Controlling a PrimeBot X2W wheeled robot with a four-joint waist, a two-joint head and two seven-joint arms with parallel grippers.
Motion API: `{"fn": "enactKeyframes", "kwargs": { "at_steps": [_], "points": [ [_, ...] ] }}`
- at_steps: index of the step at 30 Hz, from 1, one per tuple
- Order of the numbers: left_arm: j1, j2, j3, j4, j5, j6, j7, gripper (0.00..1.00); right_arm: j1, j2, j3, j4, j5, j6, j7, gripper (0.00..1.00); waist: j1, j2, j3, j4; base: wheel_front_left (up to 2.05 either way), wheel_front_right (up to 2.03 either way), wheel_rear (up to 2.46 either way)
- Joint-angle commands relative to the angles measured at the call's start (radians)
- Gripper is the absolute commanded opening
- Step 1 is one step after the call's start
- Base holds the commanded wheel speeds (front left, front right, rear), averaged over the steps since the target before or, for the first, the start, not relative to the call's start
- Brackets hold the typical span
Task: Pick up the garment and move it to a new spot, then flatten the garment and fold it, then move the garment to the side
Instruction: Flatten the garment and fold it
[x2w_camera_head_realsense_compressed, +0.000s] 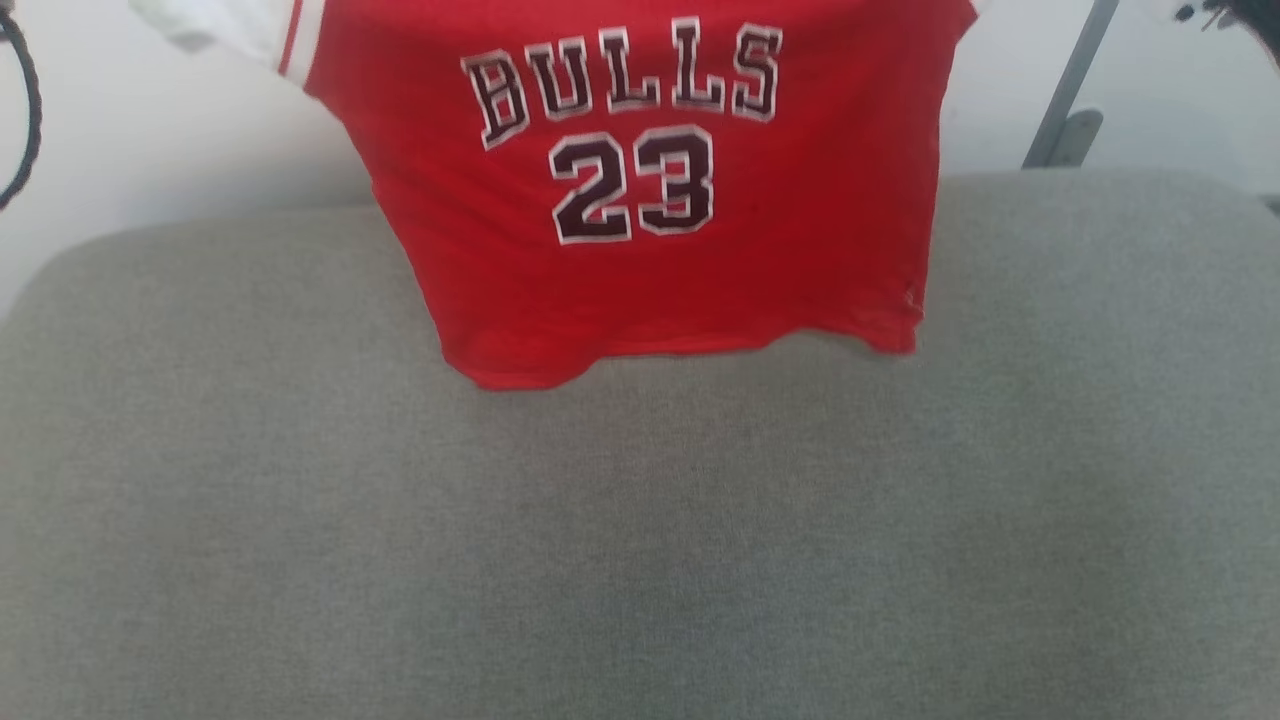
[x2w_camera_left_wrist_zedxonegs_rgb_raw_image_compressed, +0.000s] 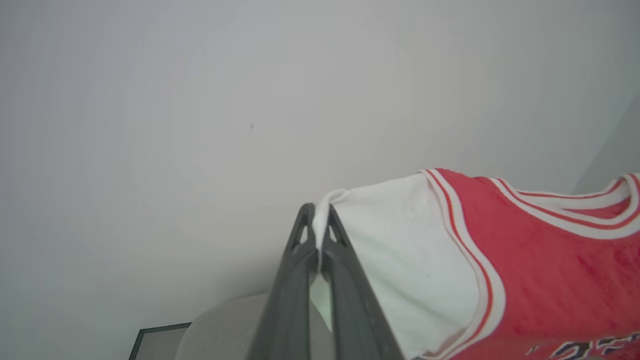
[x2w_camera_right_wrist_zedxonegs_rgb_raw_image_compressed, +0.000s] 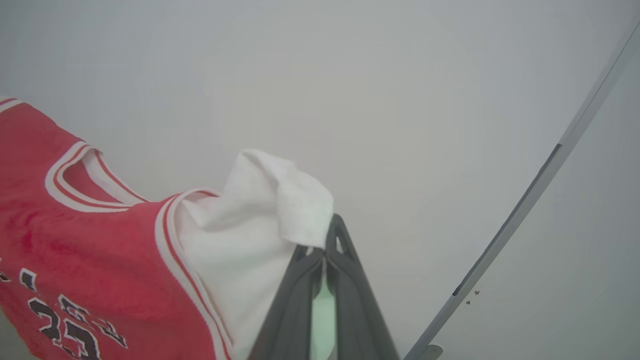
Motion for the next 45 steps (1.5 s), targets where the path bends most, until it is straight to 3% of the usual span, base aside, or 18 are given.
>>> {"fn": "enactKeyframes", "kwargs": {
  "at_steps": [1,6,11,17,21,26,30,36,38,45],
  "points": [
    [-0.036,-0.011,0.007,0.014,0.01,0.0,-0.035,0.0,-0.035,0.013,-0.001,0.035,-0.029,0.0,-0.034,0.0,0.0,0.0,0.05,-0.007,0.0,0.0,0.0],
    [-0.094,-0.037,0.013,0.049,0.032,0.005,-0.122,0.0,-0.105,0.037,-0.011,0.124,-0.091,0.0,-0.13,0.0,0.0,0.0,0.132,-0.006,0.0,0.0,0.0],
    [-0.208,-0.072,0.018,0.1,0.064,-0.006,-0.261,0.0,-0.218,0.067,-0.044,0.252,-0.215,0.0,-0.328,0.0,0.0,0.0,0.238,0.0,0.0,0.0,0.0],
    [-0.359,-0.101,0.035,0.139,0.109,-0.012,-0.491,0.0,-0.367,0.096,-0.125,0.395,-0.382,0.0,-0.497,0.0,0.0,0.0,0.339,0.013,0.0,0.0,0.0],
    [-0.413,-0.126,0.041,0.171,0.123,-0.029,-0.635,0.0,-0.412,0.09,-0.227,0.342,-0.526,0.0,-0.507,0.0,0.0,0.0,0.392,0.031,0.0,0.0,0.0],
    [-0.373,-0.156,0.022,0.25,0.118,-0.064,-0.696,0.0,-0.306,0.125,-0.328,0.298,-0.665,0.0,-0.506,0.0,0.0,0.0,0.407,0.05,0.0,0.0,0.0],
    [-0.294,-0.187,0.002,0.31,0.095,-0.088,-0.696,0.0,-0.207,0.153,-0.356,0.345,-0.689,0.0,-0.507,0.0,0.0,0.0,0.384,0.063,0.0,0.0,0.0],
    [-0.135,-0.212,-0.042,0.357,0.059,-0.098,-0.631,0.0,-0.077,0.2,-0.327,0.449,-0.626,0.0,-0.501,0.0,0.0,0.0,0.315,0.072,0.0,0.0,0.0],
    [-0.056,-0.222,-0.07,0.325,0.022,-0.099,-0.569,0.0,-0.024,0.215,-0.3,0.473,-0.578,0.0,-0.484,0.0,0.0,0.0,0.285,0.075,0.0,0.0,0.0],
    [0.205,-0.15,-0.153,0.176,-0.122,-0.099,-0.311,0.0,0.179,0.212,-0.139,0.405,-0.367,0.0,-0.348,0.0,0.0,0.0,0.191,0.08,0.0,0.0,0.0]
  ]
}}
